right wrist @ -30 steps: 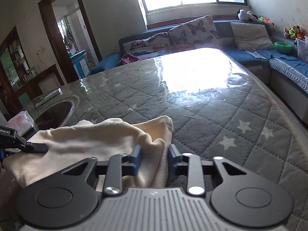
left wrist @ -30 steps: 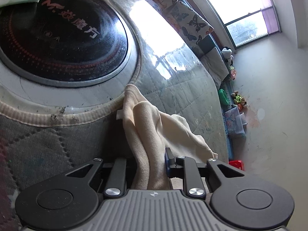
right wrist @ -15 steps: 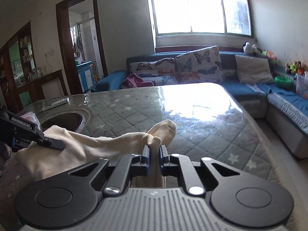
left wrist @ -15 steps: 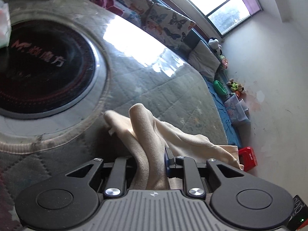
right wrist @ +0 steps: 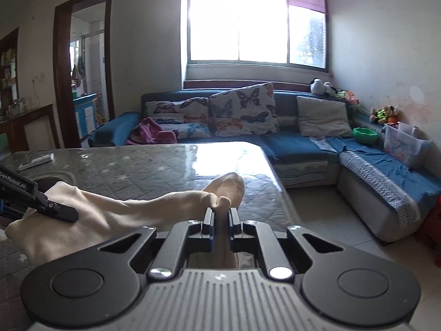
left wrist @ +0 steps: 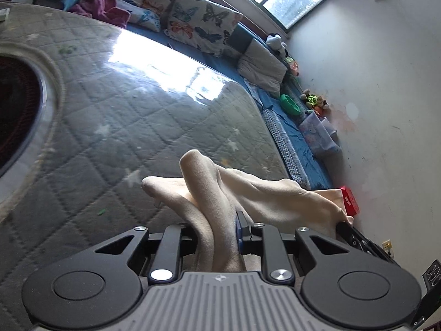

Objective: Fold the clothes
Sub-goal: 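Lift the folded sweatshirt with both grippers and carry it across the table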

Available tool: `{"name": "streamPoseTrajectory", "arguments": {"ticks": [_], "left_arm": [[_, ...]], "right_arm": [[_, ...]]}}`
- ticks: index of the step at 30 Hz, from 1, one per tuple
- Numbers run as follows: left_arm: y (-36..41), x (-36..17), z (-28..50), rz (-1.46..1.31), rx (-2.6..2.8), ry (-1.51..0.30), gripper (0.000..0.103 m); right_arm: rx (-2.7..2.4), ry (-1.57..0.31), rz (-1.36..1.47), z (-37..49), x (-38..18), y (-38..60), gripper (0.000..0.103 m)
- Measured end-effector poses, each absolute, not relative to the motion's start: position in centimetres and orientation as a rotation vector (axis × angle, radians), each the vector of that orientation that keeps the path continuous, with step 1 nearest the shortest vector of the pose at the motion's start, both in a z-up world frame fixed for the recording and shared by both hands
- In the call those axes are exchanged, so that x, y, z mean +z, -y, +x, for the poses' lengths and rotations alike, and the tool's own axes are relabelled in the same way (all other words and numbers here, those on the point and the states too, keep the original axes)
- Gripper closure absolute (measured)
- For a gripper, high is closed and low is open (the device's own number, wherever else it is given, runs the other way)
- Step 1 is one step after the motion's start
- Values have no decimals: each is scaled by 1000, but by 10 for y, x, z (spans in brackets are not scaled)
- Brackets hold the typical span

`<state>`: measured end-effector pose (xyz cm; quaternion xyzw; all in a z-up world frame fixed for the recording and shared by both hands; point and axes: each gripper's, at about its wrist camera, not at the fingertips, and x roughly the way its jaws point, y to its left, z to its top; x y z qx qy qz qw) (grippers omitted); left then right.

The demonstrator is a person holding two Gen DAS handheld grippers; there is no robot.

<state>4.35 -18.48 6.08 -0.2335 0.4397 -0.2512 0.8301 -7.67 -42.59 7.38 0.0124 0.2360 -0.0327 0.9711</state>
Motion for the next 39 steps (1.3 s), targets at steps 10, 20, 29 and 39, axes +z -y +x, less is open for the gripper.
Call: {"name": "streamPoseTrajectory", "arguments": {"ticks": [10, 20, 29, 39], "left_arm": [[242, 62, 58, -409, -560, -945, 82], [274, 51, 59, -350, -573, -973, 82], [278, 33, 63, -352, -560, -1039, 82], [273, 25, 60, -334, -575, -1064, 81]], "right_arm": [[-141, -484, 29, -62, 67, 464, 94], [-187, -523, 32, -53, 49, 483, 94], [-199, -563, 45, -48, 32, 490, 94], [-239, -635, 54, -37, 7, 500, 94]]}}
